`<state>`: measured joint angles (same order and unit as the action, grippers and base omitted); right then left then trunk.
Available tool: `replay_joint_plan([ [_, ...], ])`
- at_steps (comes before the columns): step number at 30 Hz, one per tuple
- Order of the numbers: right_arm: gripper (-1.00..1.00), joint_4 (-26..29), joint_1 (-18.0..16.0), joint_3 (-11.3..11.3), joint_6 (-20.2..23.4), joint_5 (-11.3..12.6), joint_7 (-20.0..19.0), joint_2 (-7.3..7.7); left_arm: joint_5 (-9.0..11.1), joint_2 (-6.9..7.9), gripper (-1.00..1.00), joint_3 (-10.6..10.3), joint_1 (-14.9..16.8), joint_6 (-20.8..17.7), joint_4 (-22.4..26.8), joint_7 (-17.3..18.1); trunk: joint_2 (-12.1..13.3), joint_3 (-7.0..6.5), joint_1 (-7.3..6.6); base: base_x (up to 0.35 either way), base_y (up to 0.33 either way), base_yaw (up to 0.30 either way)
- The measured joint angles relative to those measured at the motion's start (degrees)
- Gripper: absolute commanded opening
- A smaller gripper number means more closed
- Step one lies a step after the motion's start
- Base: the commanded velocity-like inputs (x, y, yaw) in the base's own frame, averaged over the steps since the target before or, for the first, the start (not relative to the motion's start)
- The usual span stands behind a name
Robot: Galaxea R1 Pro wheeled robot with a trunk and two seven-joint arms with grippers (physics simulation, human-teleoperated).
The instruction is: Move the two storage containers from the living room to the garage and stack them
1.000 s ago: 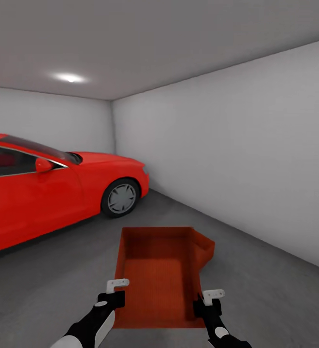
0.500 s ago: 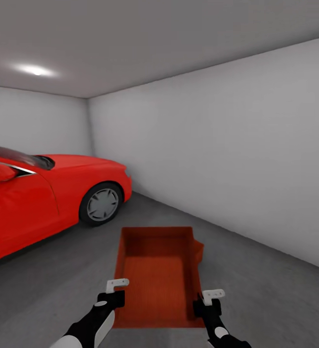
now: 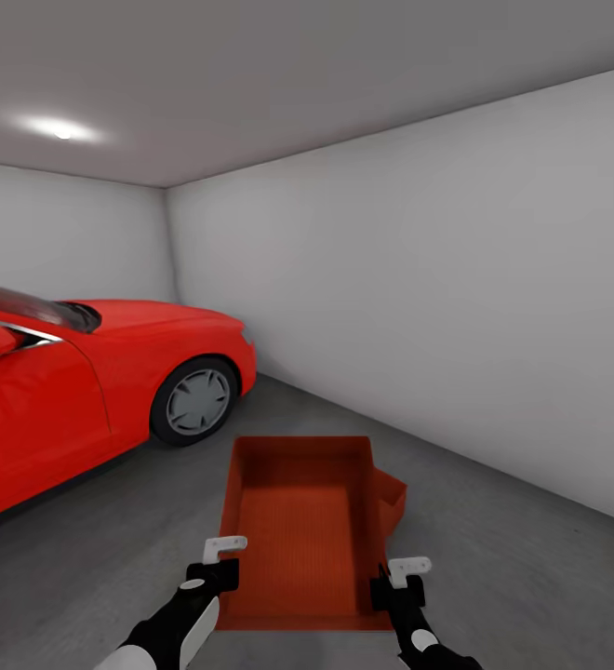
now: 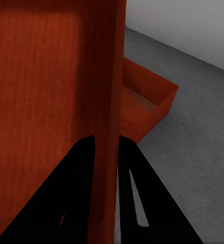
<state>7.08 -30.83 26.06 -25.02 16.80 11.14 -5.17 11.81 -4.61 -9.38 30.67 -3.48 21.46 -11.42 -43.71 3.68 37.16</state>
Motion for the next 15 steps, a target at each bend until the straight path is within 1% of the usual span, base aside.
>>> replay_joint_plan([
  [15, -1.0, 0.0, 0.0, -0.2, -0.7, 0.1, 0.1, 0.02, -0.3, -0.03, -1.0, 0.0, 0.0, 0.1, 0.5, 0.0, 0.0, 0.0, 0.0, 0.306, 0.209, 0.0],
])
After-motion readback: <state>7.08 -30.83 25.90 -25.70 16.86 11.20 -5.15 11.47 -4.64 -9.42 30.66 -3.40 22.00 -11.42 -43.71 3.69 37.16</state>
